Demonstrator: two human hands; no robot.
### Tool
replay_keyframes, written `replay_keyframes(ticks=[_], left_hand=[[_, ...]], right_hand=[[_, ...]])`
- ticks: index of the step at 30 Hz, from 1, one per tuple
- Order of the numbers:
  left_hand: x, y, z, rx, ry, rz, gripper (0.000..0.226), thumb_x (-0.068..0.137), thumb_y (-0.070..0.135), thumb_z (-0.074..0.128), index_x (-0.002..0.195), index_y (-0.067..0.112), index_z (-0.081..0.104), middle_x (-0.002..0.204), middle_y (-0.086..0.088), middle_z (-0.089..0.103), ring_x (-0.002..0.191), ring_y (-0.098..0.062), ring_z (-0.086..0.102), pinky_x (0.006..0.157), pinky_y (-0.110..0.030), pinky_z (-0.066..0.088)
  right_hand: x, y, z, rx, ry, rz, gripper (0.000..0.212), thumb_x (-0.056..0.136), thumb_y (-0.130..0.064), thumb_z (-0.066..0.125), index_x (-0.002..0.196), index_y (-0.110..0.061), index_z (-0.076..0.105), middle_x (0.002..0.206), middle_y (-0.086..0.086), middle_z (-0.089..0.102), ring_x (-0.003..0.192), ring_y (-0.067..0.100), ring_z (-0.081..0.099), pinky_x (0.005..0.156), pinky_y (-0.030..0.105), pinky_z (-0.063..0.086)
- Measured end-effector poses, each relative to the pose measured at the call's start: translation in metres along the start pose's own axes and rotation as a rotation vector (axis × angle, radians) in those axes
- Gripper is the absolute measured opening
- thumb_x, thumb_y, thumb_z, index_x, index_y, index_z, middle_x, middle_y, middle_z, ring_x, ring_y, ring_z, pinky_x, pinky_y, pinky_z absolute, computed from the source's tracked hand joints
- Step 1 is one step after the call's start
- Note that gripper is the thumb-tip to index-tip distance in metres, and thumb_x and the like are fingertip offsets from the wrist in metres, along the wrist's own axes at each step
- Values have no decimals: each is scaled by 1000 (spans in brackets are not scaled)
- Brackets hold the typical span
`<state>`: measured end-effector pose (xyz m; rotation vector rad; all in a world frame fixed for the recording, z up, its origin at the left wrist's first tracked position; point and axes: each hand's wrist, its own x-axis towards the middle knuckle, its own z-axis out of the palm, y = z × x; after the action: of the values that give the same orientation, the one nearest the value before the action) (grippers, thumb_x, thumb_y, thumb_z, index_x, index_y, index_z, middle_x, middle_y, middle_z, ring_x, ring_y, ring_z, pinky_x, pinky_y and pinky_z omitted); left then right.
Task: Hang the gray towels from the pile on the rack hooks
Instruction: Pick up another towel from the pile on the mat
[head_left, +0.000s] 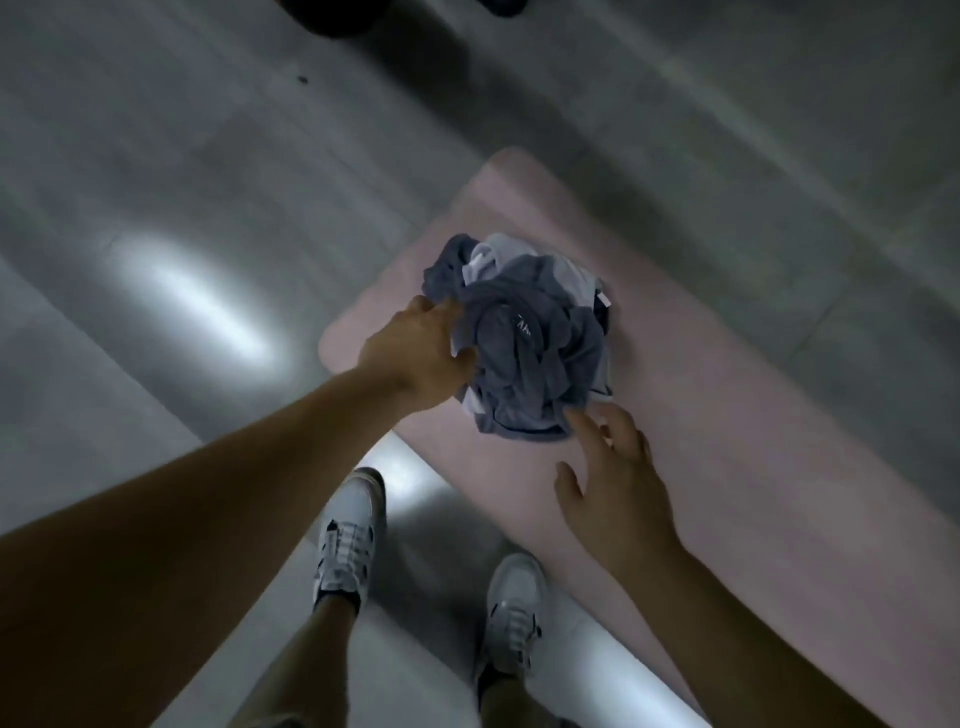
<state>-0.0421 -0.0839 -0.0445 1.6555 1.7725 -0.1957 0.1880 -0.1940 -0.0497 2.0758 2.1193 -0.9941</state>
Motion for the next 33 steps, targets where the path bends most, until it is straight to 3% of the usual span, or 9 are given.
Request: replay_keyframes(ticks=[6,12,16,19,21,23,26,29,33], left_hand=[[93,-39,68,18,-32,141,73,93,57,54,153,28,25,153,-9,34,135,-34,41,105,-49,45],[171,-73,120,-179,41,183,84,86,71,48,152,26,24,145,-10,46,130,-31,48,107,-47,44],[198,-73,126,-321,133,161,55,86,67,56,120,24,60,105,1,68,99,-19,64,86,-30,51],[197,-66,122,-375,145,129,30,88,55,66,88,25,62,72,9,61,66,-6,56,63,-25,44],[188,-61,116,-501,134,155,36,85,48,73,85,14,64,71,-2,63,63,-9,57,65,-31,52],[168,-52,102,-689,86,160,35,86,35,77,91,3,63,79,-10,63,72,-15,59,77,-40,56],[126,-32,73,-812,-42,264,37,89,25,75,95,-5,55,85,-13,57,79,-19,55,74,-38,49],[70,3,18,-840,-166,371,37,87,29,74,90,1,51,82,-12,53,76,-19,52,67,-31,46],[-12,68,-79,-878,-254,414,29,88,31,70,90,8,53,76,-10,54,67,-16,53,57,-23,46]], right_hand=[[102,17,82,118,102,108,71,93,-32,65,155,-25,31,162,5,20,144,33,27,106,45,44],[199,44,121,228,15,161,92,89,-60,61,159,-37,7,168,-7,-3,154,28,-1,123,50,14],[230,55,130,345,8,217,99,75,-78,62,156,-44,17,166,-7,12,153,28,8,123,50,17],[234,52,128,498,2,219,105,66,-79,66,155,-42,23,162,-5,29,148,22,29,119,41,31],[224,44,117,614,-23,174,97,78,-57,76,156,-37,23,159,-8,35,143,14,36,110,25,34],[203,35,95,644,-48,119,77,83,-40,79,150,-33,40,146,-12,50,133,4,47,101,16,39],[158,22,45,667,-38,70,30,85,-31,78,112,-36,66,103,-25,68,93,-15,62,78,7,50],[99,4,-34,742,-51,69,19,86,-28,77,101,-35,68,89,-20,74,84,-8,67,68,10,49],[19,-36,-158,814,-39,77,11,91,-21,71,101,-21,69,89,-8,76,86,7,71,73,21,53]])
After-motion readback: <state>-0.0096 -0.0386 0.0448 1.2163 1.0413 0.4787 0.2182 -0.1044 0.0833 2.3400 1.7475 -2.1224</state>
